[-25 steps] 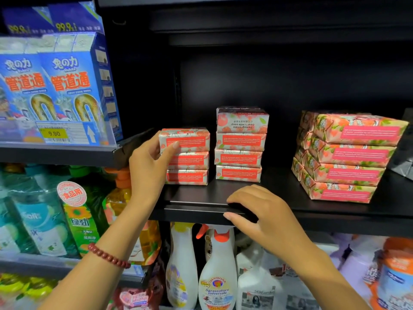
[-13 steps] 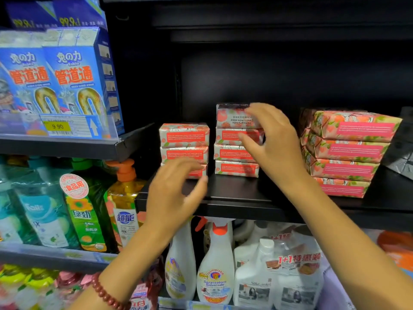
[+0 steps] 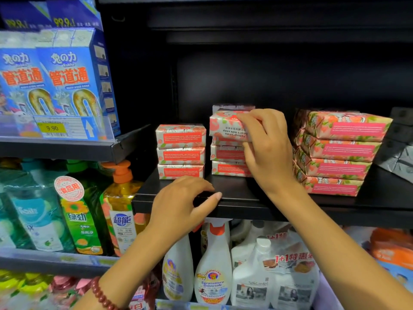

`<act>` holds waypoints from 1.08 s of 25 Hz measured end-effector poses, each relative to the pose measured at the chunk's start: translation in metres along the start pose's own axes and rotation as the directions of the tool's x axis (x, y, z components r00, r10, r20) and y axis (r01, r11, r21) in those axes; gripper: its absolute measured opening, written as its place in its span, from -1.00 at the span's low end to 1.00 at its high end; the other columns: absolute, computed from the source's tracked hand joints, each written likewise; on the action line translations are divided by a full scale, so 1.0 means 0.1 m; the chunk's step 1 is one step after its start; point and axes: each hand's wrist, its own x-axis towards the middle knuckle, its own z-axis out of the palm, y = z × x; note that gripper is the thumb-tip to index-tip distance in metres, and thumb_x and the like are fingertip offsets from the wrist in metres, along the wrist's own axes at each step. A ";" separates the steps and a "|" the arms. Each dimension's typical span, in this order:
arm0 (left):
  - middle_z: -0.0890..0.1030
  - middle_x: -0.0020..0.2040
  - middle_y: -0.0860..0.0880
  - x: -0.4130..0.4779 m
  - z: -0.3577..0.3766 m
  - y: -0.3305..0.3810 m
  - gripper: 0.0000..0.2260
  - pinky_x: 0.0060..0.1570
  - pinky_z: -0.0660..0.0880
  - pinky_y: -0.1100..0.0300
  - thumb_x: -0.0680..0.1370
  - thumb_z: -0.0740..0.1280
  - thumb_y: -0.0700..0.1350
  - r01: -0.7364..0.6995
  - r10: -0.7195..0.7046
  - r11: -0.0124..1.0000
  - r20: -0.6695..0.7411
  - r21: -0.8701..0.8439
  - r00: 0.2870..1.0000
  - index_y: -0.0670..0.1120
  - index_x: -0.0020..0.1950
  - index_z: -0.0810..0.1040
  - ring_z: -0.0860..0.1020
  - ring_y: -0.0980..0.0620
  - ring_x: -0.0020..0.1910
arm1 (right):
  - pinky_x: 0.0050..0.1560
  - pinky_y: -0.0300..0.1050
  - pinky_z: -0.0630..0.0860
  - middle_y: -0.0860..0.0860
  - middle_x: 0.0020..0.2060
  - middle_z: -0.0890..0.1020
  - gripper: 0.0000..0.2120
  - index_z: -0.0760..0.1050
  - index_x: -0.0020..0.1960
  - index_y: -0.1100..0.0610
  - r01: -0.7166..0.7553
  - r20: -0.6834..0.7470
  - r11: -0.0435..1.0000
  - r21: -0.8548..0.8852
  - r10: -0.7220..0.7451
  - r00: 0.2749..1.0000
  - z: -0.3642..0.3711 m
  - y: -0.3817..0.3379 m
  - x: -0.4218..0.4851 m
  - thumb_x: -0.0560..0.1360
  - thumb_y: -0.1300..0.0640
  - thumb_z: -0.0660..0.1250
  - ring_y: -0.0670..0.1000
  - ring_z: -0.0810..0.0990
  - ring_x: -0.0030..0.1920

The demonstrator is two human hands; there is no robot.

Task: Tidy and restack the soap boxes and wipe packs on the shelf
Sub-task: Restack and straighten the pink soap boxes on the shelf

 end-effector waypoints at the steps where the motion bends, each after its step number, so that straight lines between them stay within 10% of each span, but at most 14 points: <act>1: 0.65 -0.09 0.20 0.01 -0.03 0.01 -0.63 -0.13 0.46 0.37 0.46 0.17 0.27 0.049 -0.052 0.993 -0.025 -0.107 0.998 0.10 -0.02 0.64 0.57 0.24 -0.05 | 0.08 -0.13 0.42 0.23 0.05 0.55 -0.69 0.51 0.15 0.33 0.009 -0.042 1.000 0.028 -0.008 0.999 -0.05 -0.03 -0.06 0.41 0.38 0.34 0.20 0.48 0.12; 7: 0.70 -0.06 -0.03 0.26 -0.34 0.11 -0.63 -0.15 0.60 0.21 0.40 0.28 0.32 0.331 -0.333 0.402 0.201 -0.854 0.921 0.09 -0.07 0.67 0.67 0.00 -0.06 | 0.13 -0.09 0.48 0.25 -0.07 0.62 -0.80 0.59 0.03 0.38 0.270 -0.240 0.955 0.127 -0.234 0.942 -0.19 -0.22 -0.43 0.54 0.26 0.29 0.14 0.50 0.05; 14: 0.70 -0.09 -0.12 0.13 -0.23 0.06 -0.77 -0.04 0.58 0.05 0.36 0.44 0.03 0.306 -0.328 0.384 0.182 -0.871 0.927 -0.10 -0.15 0.70 0.65 -0.09 -0.03 | 0.17 -0.05 0.46 0.16 0.02 0.61 -0.75 0.58 0.07 0.32 0.266 -0.001 0.896 0.355 -0.284 0.959 -0.37 -0.16 -0.53 0.46 0.17 0.40 0.10 0.52 0.12; 17: 0.70 -0.08 -0.07 0.11 -0.22 0.05 -0.72 -0.09 0.58 0.18 0.34 0.42 0.06 0.236 -0.286 0.466 0.107 -0.853 0.952 -0.08 -0.06 0.68 0.66 -0.03 -0.05 | 0.26 -0.24 0.35 0.02 0.16 0.55 -0.50 0.48 0.25 0.20 -0.130 0.164 0.880 0.456 0.061 0.985 -0.50 -0.18 -0.43 0.41 -0.03 0.43 -0.07 0.46 0.23; 21: 0.68 0.03 0.01 0.10 -0.26 0.10 -0.72 -0.06 0.57 0.23 0.39 0.47 -0.09 0.110 -0.128 0.522 0.050 -0.846 0.991 0.00 0.10 0.64 0.64 0.03 0.05 | 0.15 -0.36 0.44 -0.21 0.17 0.52 -0.41 0.41 0.30 -0.08 -0.539 0.531 0.631 0.557 0.228 0.816 -0.62 -0.12 -0.33 0.30 -0.06 0.44 -0.26 0.48 0.18; 27: 0.62 0.15 0.16 0.13 -0.31 0.13 -0.48 0.01 0.49 0.38 0.29 0.55 -0.08 0.137 -0.080 0.537 0.111 -0.833 0.991 0.03 0.21 0.49 0.57 0.16 0.15 | 0.10 -0.41 0.38 -0.01 0.01 0.56 -0.65 0.54 0.08 0.20 -0.124 0.199 0.894 0.431 0.040 0.979 -0.56 -0.17 -0.43 0.33 0.41 0.47 -0.17 0.49 0.08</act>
